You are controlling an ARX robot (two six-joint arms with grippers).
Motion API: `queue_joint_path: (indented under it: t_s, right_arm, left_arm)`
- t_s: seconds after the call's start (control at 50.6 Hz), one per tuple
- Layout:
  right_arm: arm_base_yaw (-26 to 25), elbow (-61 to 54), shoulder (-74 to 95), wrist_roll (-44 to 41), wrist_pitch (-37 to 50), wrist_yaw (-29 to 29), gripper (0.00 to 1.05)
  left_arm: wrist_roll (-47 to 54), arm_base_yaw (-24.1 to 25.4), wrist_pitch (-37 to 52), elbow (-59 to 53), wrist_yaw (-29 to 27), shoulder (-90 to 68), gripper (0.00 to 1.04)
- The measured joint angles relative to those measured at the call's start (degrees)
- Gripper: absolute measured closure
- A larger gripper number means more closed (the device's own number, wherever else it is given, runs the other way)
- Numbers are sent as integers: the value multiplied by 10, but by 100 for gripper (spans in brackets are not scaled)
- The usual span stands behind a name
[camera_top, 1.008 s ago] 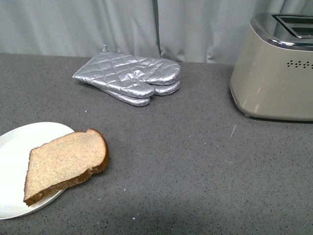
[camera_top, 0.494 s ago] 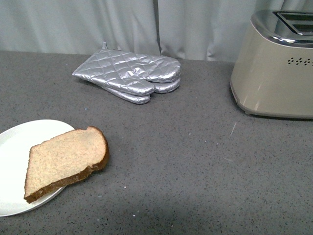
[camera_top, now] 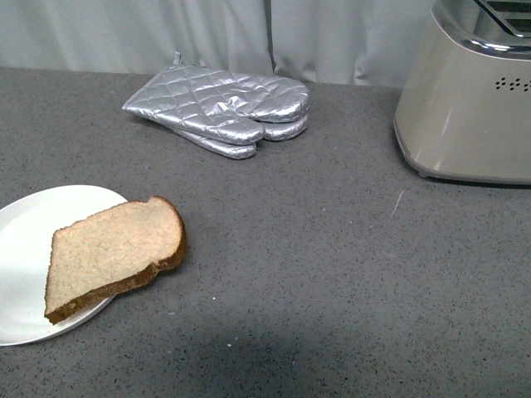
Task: Put bread into toaster
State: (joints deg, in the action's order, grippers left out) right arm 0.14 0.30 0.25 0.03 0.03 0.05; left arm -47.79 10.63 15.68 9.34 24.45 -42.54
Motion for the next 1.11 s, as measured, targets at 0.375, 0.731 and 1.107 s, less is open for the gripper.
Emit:
queue_joint_path:
  t_s: [0.375, 0.731, 1.107]
  right_arm:
    - [0, 0, 0, 0, 0, 0, 9]
    - [0, 0, 0, 0, 0, 0, 9]
    - [0, 0, 0, 0, 0, 0, 9]
  left_arm:
    - [94, 64, 161, 175, 11, -475, 7]
    - [286, 128, 80, 345, -8, -699, 7]
    - [393, 162, 49, 399, -18, -744, 7]
